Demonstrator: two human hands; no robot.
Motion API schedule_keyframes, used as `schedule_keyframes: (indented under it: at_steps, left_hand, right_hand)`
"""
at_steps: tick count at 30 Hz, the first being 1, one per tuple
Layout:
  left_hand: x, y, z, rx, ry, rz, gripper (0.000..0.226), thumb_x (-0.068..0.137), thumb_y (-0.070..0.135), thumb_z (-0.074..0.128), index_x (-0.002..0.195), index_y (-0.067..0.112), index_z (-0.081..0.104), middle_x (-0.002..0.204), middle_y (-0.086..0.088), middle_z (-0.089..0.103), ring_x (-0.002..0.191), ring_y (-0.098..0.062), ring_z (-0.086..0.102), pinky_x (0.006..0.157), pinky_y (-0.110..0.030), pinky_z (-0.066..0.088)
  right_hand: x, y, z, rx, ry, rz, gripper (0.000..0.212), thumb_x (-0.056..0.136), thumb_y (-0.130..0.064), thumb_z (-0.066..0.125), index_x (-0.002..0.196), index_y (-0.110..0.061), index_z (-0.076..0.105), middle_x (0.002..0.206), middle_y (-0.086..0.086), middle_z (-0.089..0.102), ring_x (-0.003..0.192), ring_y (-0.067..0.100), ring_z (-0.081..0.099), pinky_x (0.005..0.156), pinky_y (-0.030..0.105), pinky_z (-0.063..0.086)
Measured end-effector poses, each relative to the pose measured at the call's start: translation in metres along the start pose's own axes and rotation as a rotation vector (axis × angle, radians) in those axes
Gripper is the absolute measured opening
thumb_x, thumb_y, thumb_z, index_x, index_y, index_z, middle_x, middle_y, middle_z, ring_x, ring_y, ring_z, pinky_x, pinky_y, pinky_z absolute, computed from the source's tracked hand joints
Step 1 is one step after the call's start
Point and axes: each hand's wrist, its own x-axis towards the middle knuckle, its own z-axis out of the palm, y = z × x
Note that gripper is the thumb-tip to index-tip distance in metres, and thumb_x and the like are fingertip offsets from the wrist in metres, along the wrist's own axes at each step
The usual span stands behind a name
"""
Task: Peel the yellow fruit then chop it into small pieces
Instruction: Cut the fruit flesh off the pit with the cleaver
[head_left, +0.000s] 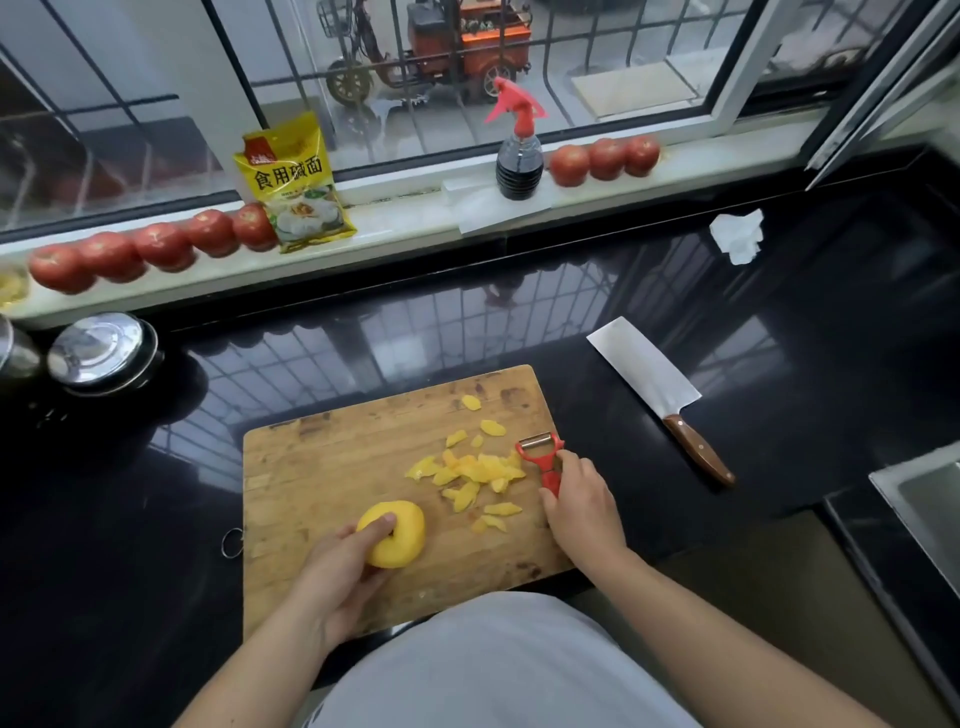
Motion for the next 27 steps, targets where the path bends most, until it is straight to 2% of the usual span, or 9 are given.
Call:
schedule_keyframes:
  at_steps: [4,8,11,13,16,18,22,25,27]
  left_hand:
    - [0.006,-0.005,-0.001,-0.054,-0.011,-0.026,0.021,0.097,0.007,0.069,0.117,0.001,0.064,0.116,-0.013,0.067,0.108,-0.025,0.064,0.094,-0.043,0.053]
    - [0.01,-0.01,-0.001,-0.044,0.032,0.008,0.023,0.098,0.004,0.066,0.119,0.0,0.06,0.118,-0.015,0.064,0.102,-0.024,0.063,0.092,-0.043,0.053]
    - [0.011,-0.014,0.002,-0.045,0.095,0.04,0.025,0.098,0.002,0.064,0.122,-0.001,0.057,0.112,-0.014,0.062,0.097,-0.022,0.063,0.089,-0.043,0.054]
    - [0.013,-0.017,0.003,-0.049,0.122,0.051,0.03,0.098,0.004,0.067,0.125,-0.002,0.058,0.117,-0.015,0.063,0.104,-0.025,0.064,0.086,-0.043,0.058]
    - [0.015,-0.02,-0.002,-0.05,0.164,0.047,0.029,0.097,0.009,0.07,0.124,0.001,0.061,0.126,-0.017,0.064,0.116,-0.029,0.064,0.09,-0.045,0.059]
    - [0.014,-0.021,-0.007,-0.043,0.182,0.045,0.025,0.096,0.013,0.072,0.119,0.005,0.065,0.126,-0.017,0.065,0.115,-0.027,0.064,0.089,-0.042,0.058]
    - [0.012,-0.025,-0.012,0.028,0.178,0.081,0.025,0.098,0.017,0.071,0.121,0.01,0.066,0.124,-0.012,0.067,0.104,-0.02,0.065,0.075,-0.032,0.057]
    - [0.012,-0.027,-0.014,0.027,0.181,0.081,0.02,0.105,0.017,0.06,0.123,0.011,0.065,0.121,-0.011,0.065,0.1,-0.018,0.062,0.073,-0.033,0.056]
    - [0.012,-0.028,-0.019,0.034,0.179,0.072,0.026,0.107,0.017,0.054,0.13,0.01,0.063,0.125,-0.011,0.064,0.111,-0.022,0.061,0.074,-0.033,0.056]
  right_hand:
    - [0.017,0.005,-0.015,0.065,0.065,-0.023,0.035,0.099,-0.037,0.061,0.13,-0.023,0.054,0.113,-0.004,0.056,0.106,0.016,0.054,0.086,0.033,0.048]
    - [0.053,0.048,-0.045,-0.314,0.271,0.112,0.043,0.096,-0.022,0.059,0.138,-0.013,0.051,0.135,0.013,0.053,0.121,0.033,0.046,0.099,0.047,0.042]
    - [0.07,0.08,-0.059,-0.394,0.213,0.261,0.056,0.093,-0.011,0.05,0.147,-0.011,0.035,0.145,0.018,0.041,0.126,0.039,0.038,0.108,0.05,0.034]
    - [0.078,0.09,-0.063,-0.414,0.176,0.287,0.061,0.095,-0.008,0.048,0.152,-0.011,0.026,0.146,0.02,0.04,0.126,0.04,0.038,0.106,0.05,0.035]
    - [0.086,0.099,-0.065,-0.452,0.138,0.257,0.062,0.101,-0.019,0.053,0.154,-0.013,0.021,0.141,0.022,0.044,0.124,0.04,0.04,0.101,0.052,0.039]
    - [0.09,0.1,-0.066,-0.466,0.074,0.224,0.063,0.1,-0.021,0.056,0.153,-0.014,0.022,0.139,0.023,0.046,0.123,0.041,0.043,0.097,0.051,0.042]
    - [0.086,0.074,-0.065,-0.34,-0.007,0.238,0.06,0.095,-0.005,0.052,0.148,-0.01,0.026,0.133,0.029,0.044,0.117,0.046,0.046,0.093,0.05,0.044]
    - [0.067,0.032,-0.064,-0.199,0.086,0.226,0.055,0.1,-0.012,0.043,0.152,-0.009,0.025,0.132,0.026,0.042,0.109,0.043,0.049,0.086,0.048,0.043]
    - [0.045,-0.002,-0.062,-0.023,0.164,0.181,0.051,0.101,-0.021,0.04,0.15,-0.012,0.034,0.128,0.019,0.047,0.099,0.034,0.05,0.081,0.044,0.042]
